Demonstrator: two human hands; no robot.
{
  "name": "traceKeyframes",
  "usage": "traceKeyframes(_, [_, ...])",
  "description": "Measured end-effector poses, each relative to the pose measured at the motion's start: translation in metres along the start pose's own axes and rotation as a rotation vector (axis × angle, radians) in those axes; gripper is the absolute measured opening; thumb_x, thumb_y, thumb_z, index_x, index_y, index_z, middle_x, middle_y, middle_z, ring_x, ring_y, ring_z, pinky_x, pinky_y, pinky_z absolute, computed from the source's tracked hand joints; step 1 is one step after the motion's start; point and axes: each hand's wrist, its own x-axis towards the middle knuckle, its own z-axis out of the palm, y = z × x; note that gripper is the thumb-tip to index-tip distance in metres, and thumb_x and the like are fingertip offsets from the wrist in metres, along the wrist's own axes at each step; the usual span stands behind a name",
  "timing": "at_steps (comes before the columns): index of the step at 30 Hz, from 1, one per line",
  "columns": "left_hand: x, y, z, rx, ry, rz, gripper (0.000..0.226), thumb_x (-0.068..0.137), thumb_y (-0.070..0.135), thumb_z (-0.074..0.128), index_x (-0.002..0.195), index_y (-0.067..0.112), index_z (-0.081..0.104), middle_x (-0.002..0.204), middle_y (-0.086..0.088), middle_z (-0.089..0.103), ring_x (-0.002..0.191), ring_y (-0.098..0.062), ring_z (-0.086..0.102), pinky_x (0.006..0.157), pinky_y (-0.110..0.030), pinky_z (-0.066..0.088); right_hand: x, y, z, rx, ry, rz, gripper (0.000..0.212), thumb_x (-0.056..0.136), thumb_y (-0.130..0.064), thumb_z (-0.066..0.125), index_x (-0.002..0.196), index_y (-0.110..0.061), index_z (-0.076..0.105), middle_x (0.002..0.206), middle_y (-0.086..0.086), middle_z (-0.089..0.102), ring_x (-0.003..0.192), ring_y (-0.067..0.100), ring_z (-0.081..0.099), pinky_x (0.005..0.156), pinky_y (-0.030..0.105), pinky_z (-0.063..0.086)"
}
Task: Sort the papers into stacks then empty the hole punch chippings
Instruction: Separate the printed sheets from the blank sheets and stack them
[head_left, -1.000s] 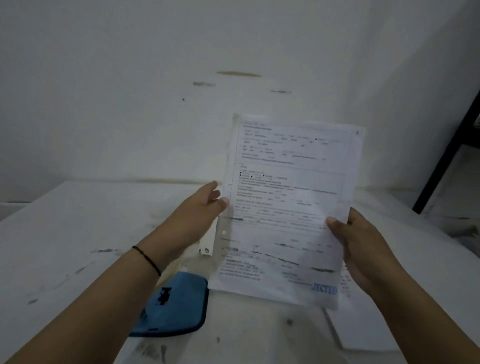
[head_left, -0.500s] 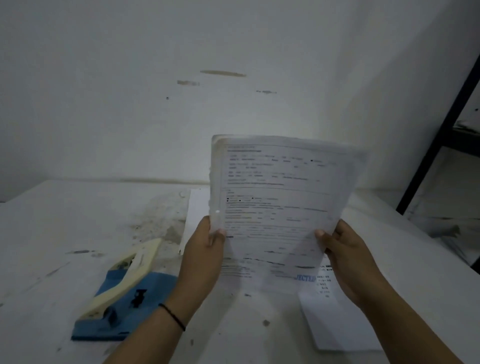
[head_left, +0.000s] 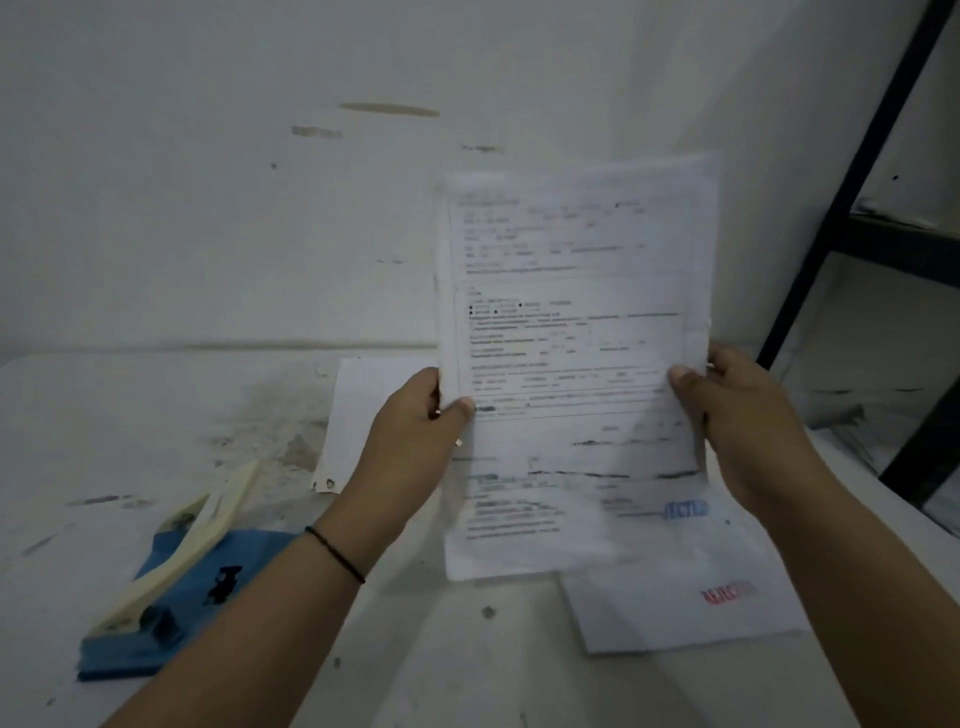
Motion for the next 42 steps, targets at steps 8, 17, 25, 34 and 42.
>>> traceKeyframes(8, [-0.012,-0.022,0.045,0.059,-0.153,-0.188,0.016,0.091,0.016,0.055,0.105,0.015,0.062,0.107,-0.006,0.068,0.098,-0.027,0.064,0.089,-0.049,0.051,0.0,0.04,-0.039,-0.199,0.023,0.216,0.01,0.091,-0.019,0.056,0.089,-0.024,0.063,0.084,-0.005,0.07,0.071,0.015,0.069,0.051,0.022,0.05])
traceKeyframes(17, [-0.011,-0.062,0.081,0.158,-0.224,-0.279,0.019,0.084,0.005,0.062,0.101,0.012,0.06,0.094,-0.007,0.068,0.08,-0.02,0.065,0.061,-0.025,0.055,0.001,0.083,-0.059,-0.36,-0.017,0.385,0.01,0.094,-0.016,0.05,0.095,-0.012,0.059,0.082,0.001,0.063,0.065,0.016,0.058,0.048,0.02,0.038])
traceKeyframes(25, [-0.009,-0.088,0.094,0.358,-0.175,-0.249,0.04,0.078,0.01,0.071,0.114,0.016,0.057,0.077,0.007,0.058,0.069,-0.01,0.059,0.065,-0.02,0.052,0.004,0.116,-0.053,-0.59,-0.053,0.369,0.018,0.092,-0.007,0.045,0.103,-0.002,0.058,0.094,0.011,0.062,0.075,0.021,0.054,0.059,0.025,0.042])
traceKeyframes(34, [-0.004,-0.091,0.102,0.229,-0.164,-0.291,0.048,0.078,0.002,0.07,0.122,0.012,0.053,0.078,-0.001,0.056,0.057,-0.011,0.055,0.044,-0.012,0.047,0.013,0.13,-0.05,-0.855,-0.047,0.359,0.026,0.093,-0.016,0.044,0.113,-0.004,0.056,0.114,0.019,0.057,0.104,0.036,0.052,0.086,0.038,0.042])
traceKeyframes(42, [-0.006,-0.094,0.109,0.087,-0.105,-0.252,0.049,0.07,-0.005,0.075,0.114,0.011,0.061,0.084,0.001,0.057,0.054,-0.008,0.052,0.043,-0.015,0.049,0.015,0.128,-0.05,-0.758,-0.075,0.309,0.053,0.092,-0.016,0.051,0.141,-0.01,0.034,0.13,0.02,0.05,0.121,0.036,0.044,0.102,0.046,0.038])
